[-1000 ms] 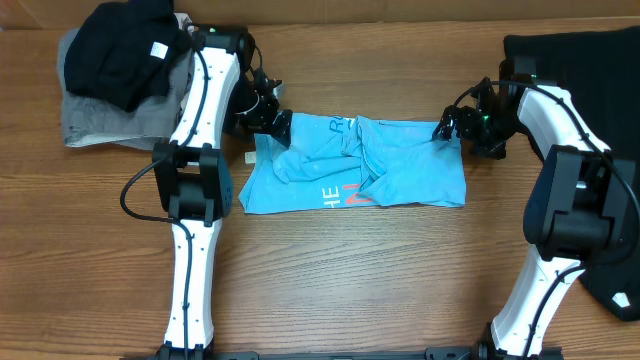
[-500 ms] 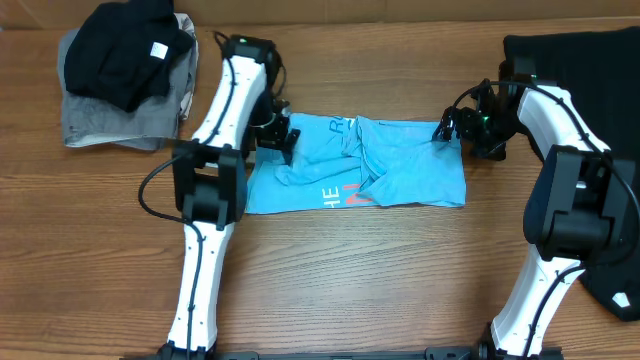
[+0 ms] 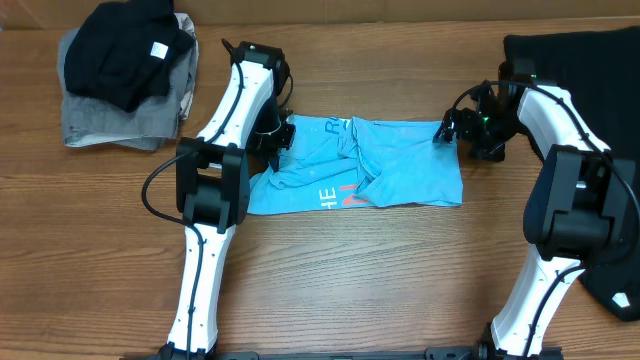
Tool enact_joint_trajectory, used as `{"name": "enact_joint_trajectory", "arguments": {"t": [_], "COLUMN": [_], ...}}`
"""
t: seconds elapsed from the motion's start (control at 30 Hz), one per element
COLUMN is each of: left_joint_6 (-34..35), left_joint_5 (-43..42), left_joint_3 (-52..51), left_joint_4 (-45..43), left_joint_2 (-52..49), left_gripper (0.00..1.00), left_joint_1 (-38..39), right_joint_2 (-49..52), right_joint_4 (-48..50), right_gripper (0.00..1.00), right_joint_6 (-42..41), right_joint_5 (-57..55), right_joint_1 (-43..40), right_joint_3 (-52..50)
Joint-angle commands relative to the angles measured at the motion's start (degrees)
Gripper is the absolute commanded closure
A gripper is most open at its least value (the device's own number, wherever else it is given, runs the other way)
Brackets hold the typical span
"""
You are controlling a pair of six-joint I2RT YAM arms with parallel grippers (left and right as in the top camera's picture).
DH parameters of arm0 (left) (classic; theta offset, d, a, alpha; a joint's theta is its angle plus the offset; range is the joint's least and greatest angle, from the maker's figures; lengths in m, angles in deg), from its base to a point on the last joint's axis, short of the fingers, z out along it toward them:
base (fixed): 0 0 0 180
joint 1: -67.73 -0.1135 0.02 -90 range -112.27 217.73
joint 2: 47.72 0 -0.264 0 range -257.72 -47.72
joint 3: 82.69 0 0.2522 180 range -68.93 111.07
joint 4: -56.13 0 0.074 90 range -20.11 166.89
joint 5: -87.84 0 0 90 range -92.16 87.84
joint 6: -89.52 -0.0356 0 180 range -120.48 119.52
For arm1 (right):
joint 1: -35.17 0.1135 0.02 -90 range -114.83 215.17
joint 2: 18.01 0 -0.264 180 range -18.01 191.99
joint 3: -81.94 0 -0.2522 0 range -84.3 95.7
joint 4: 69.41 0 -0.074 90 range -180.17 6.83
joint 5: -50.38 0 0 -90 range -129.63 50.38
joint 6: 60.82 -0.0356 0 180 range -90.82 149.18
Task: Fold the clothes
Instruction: 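Grasp the left end with the left gripper and fold it rightward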
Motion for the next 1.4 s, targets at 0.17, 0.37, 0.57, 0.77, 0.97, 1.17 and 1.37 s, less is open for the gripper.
{"name": "enact_joint_trajectory", "arguments": {"t": [0.17, 0.37, 0.57, 0.77, 0.97, 1.17, 1.37], "left_joint_6": [0.13, -4.46, -8.81, -12.35, -12.39, -11.76, -11.50], "left_joint_5": [0.24, 0.31, 0.17, -4.74, -6.01, -6.01, -6.03], "left_joint_3": [2.67, 8.31, 8.81, 8.72, 8.61, 8.55, 8.55], "left_joint_4": [-2.73, -2.89, -1.25, -0.07, -5.29, -10.19, -12.22], "left_joint_2": [1.16, 10.01, 15.87, 15.50, 14.10, 11.52, 10.23], "left_gripper": [0.96, 0.96, 0.96, 0.96, 0.96, 0.96, 0.96], "left_joint_1": [-3.76, -5.20, -5.20, -3.50, 4.07, 11.78, 17.68], "right_joint_2": [-1.53, -1.88, -2.97, -3.04, -3.56, -7.48, -12.66], "right_joint_4": [-2.01, -2.32, -2.95, -4.02, -4.20, -8.24, -15.50], "right_gripper": [0.23, 0.33, 0.33, 0.32, 0.32, 0.23, 0.12], "right_joint_6": [-0.37, -0.39, -0.42, -0.44, -1.51, -1.49, -1.51], "right_joint_5": [8.76, 15.72, 16.83, 16.85, 16.83, 15.58, 11.80], "right_joint_1": [-0.37, -0.24, 1.31, 2.49, 2.58, 1.75, -0.85], "right_joint_3": [0.46, 0.46, 0.46, 0.46, 0.79, 8.96, 22.25]}}
